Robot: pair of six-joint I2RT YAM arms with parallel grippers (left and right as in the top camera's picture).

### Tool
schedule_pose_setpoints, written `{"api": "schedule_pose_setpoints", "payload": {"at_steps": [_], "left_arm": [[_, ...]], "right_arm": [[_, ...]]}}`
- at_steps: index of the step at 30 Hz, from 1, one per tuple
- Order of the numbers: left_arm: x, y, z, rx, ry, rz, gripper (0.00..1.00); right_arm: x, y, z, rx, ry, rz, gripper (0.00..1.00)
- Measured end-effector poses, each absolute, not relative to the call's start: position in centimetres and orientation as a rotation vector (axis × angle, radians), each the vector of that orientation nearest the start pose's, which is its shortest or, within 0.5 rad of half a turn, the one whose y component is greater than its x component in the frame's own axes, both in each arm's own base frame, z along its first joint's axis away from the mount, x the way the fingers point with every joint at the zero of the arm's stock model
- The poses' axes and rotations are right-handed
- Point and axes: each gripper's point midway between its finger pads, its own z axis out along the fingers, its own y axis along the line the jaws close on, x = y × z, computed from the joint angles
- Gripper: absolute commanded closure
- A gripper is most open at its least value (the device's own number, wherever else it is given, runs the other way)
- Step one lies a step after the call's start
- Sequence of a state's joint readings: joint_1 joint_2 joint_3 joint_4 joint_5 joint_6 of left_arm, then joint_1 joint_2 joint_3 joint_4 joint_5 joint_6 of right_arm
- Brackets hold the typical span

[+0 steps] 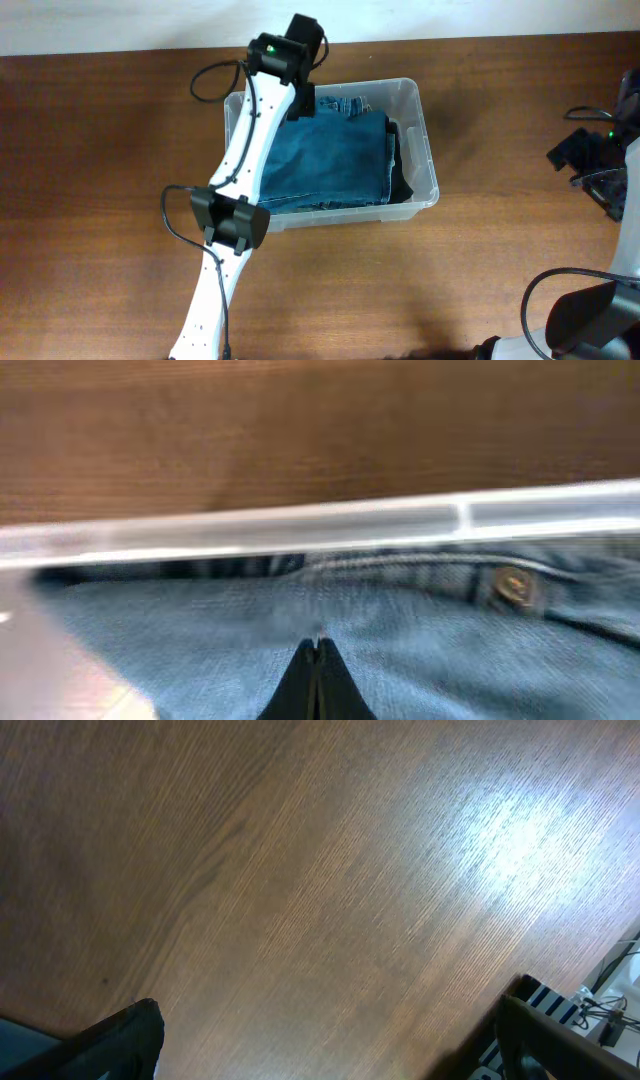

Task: Pack container
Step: 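Press and tuck the dark-blue denim flat inside the bin with the left gripper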

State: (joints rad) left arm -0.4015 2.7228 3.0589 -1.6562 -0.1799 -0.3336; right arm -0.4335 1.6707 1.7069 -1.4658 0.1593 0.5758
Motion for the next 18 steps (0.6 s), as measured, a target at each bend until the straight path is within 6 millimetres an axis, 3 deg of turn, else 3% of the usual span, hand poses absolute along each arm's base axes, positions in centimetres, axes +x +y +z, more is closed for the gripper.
{"api": "schedule_pose_setpoints", "payload": {"at_steps": [4,8,11,13,18], "left_arm": [[50.5,-18.2,14.8,0.057,2.779,0.073,0.99],[49.4,-19.3,17.0,0.087,2.756,0.024,0.99],[47.7,-22.6,18.6,0.168,2.745,-0.086,0.99],[45.2,-27.1,19.4,0.286,2.755,-0.235,0.99],[40.3,-32.9,17.4,0.477,2.855,-0.374,0.99]], "right_arm": [[28.2,-16.1,20.4,1.457,2.601,-0.222,0.02],[28.2,-16.0,20.4,1.456,2.602,-0.222,0.01],[28.2,-16.1,20.4,1.457,2.601,-0.222,0.01],[28.2,-16.1,20.4,1.456,2.602,-0.222,0.02],[28.2,-16.0,20.4,1.456,2.602,-0.222,0.02]]}}
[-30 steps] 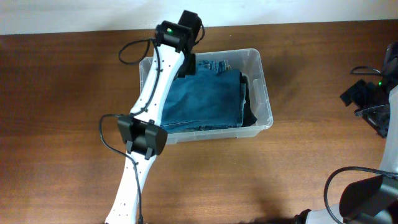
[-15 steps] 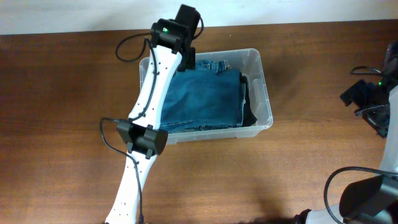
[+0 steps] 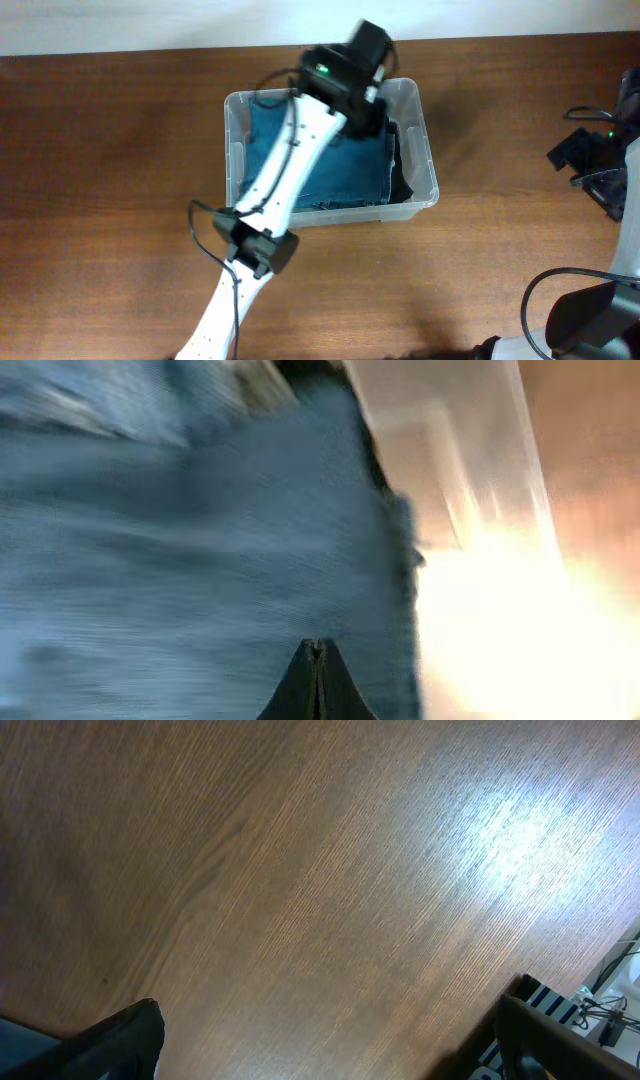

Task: Pack container
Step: 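Press and tuck the dark-blue denim flat inside the bin with the left gripper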

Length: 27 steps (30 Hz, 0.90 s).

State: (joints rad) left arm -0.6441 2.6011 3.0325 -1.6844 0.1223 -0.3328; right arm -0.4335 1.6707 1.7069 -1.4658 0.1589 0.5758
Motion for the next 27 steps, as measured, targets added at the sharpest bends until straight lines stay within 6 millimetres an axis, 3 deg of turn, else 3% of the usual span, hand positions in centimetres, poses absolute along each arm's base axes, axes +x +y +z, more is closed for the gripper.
{"api": "schedule_pose_setpoints", "payload": {"at_steps": [3,7,13,20,27], "left_arm": [[38.3,-34.5,15.6,0.548,2.920,-0.369,0.99],[36.0,-35.0,12.5,0.615,3.019,-0.278,0.99],[35.3,-34.3,9.0,0.642,3.085,-0.145,0.99],[35.4,-34.2,9.6,0.639,3.067,-0.146,0.99],[37.6,-32.2,13.8,0.578,2.966,-0.117,0.99]], "right_arm": [[28.2,-16.1,20.4,1.456,2.602,-0.222,0.02],[28.2,-16.1,20.4,1.457,2.601,-0.222,0.02],[28.2,-16.1,20.4,1.457,2.601,-0.222,0.02],[28.2,-16.1,20.4,1.456,2.602,-0.222,0.02],[28.2,-16.1,20.4,1.457,2.601,-0.222,0.01]]}}
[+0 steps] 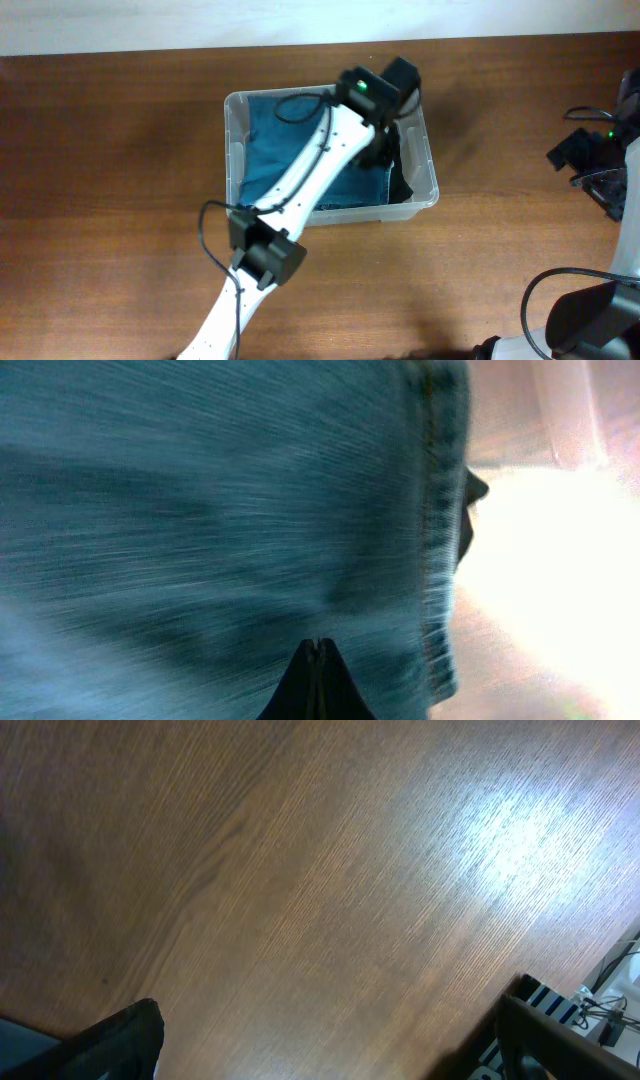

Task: Pack container
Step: 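Press and tuck the dark-blue denim flat inside the bin with the left gripper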

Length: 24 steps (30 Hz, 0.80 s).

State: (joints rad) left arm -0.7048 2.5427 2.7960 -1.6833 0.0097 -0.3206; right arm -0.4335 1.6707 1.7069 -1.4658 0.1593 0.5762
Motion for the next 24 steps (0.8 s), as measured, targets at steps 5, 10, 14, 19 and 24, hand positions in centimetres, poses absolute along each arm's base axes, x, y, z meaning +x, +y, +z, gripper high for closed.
{"api": "schedule_pose_setpoints", "payload": {"at_steps": [5,10,14,19,24], "left_arm": [[39.7,-29.3,17.2,0.476,2.905,-0.136,0.99],[39.6,-28.3,17.2,0.455,2.927,-0.127,0.99],[36.9,-27.5,12.5,0.493,3.119,-0.066,0.99],[35.4,-26.9,9.7,0.497,3.205,-0.054,0.99],[35.9,-27.2,9.8,0.493,3.175,-0.078,0.99]], "right_arm": [[28.2,-16.1,20.4,1.456,2.602,-0.222,0.02],[28.2,-16.1,20.4,1.457,2.601,-0.222,0.02],[28.2,-16.1,20.4,1.457,2.601,-0.222,0.02],[28.2,-16.1,20.4,1.456,2.601,-0.222,0.02],[28.2,-16.0,20.4,1.456,2.602,-0.222,0.02]]}}
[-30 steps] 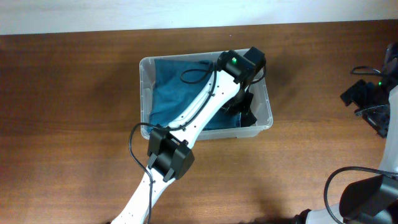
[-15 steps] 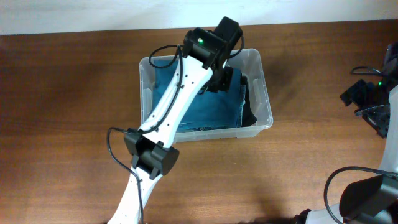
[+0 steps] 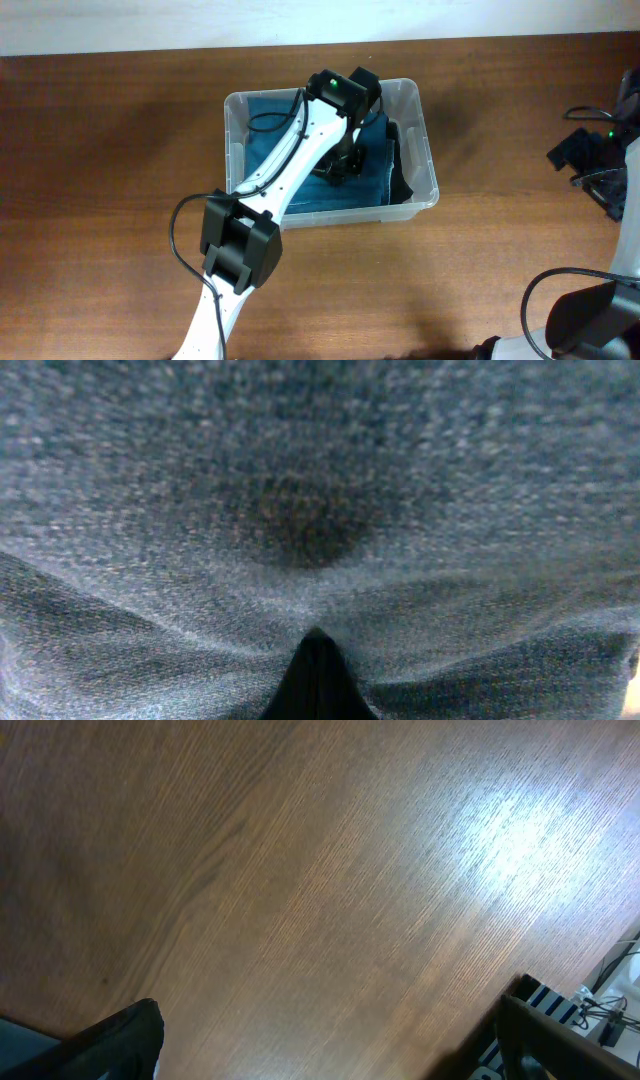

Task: Pack container
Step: 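Press and tuck the dark-blue denim flat inside the bin with the left gripper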

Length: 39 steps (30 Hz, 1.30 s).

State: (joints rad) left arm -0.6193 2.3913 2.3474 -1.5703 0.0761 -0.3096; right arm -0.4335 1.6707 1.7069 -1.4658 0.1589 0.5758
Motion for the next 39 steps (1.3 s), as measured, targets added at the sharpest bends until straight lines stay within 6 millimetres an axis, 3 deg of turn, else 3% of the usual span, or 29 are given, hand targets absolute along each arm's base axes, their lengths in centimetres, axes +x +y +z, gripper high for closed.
{"api": "schedule_pose_setpoints", "payload": {"at_steps": [3,10,12,18,25,32,36,38,39], "left_arm": [[36.8,-27.5,10.7,0.482,3.138,-0.105,0.99],[44.1,-30.8,17.6,0.413,2.757,-0.299,0.99],[45.0,-31.1,18.5,0.402,2.708,-0.320,0.99],[45.6,-31.5,17.2,0.401,2.708,-0.315,0.99],[46.0,-32.2,9.9,0.419,2.826,-0.279,0.99],[46.2,-32.0,10.5,0.412,2.821,-0.292,0.99],[46.7,-31.4,12.6,0.389,2.792,-0.308,0.98],[46.8,-30.4,13.6,0.369,2.790,-0.285,0.98],[47.0,-29.2,14.9,0.344,2.776,-0.261,0.93]], "right_arm": [[28.2,-16.0,20.4,1.457,2.601,-0.222,0.02],[28.2,-16.1,20.4,1.457,2.601,-0.222,0.02],[28.2,-16.1,20.4,1.457,2.601,-0.222,0.02],[28.2,-16.1,20.4,1.456,2.602,-0.222,0.02],[28.2,-16.1,20.4,1.457,2.601,-0.222,0.01],[28.2,-16.1,20.4,1.457,2.601,-0.222,0.02],[28.2,-16.1,20.4,1.456,2.602,-0.222,0.01],[28.2,-16.0,20.4,1.457,2.601,-0.222,0.01],[28.2,-16.1,20.4,1.457,2.601,-0.222,0.02]]}}
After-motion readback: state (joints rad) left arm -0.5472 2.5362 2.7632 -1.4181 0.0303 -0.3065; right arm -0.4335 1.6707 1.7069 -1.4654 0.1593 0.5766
